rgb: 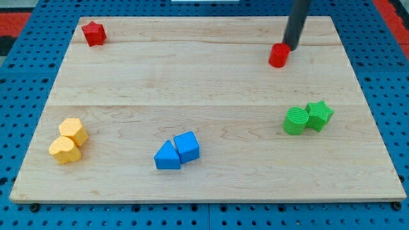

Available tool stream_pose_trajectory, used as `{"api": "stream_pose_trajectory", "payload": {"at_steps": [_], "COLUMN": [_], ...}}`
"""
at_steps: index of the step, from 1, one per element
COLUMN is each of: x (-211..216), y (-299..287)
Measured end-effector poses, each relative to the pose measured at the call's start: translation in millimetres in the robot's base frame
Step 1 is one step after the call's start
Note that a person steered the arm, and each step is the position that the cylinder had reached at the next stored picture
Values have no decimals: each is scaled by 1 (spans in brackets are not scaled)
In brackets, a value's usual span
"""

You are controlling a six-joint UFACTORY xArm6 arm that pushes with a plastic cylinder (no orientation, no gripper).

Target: Group up the red blocks at the top left corner of the board

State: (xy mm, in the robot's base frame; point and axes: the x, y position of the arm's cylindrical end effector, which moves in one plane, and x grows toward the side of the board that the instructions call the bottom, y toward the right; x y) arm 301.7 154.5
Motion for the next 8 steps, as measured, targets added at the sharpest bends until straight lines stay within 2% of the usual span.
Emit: {"api": "stream_pose_trajectory", "payload": {"at_steps": [1,2,4,5,8], "x": [10,10,34,61,22], "y": [-40,-52,19,-17,-179]}}
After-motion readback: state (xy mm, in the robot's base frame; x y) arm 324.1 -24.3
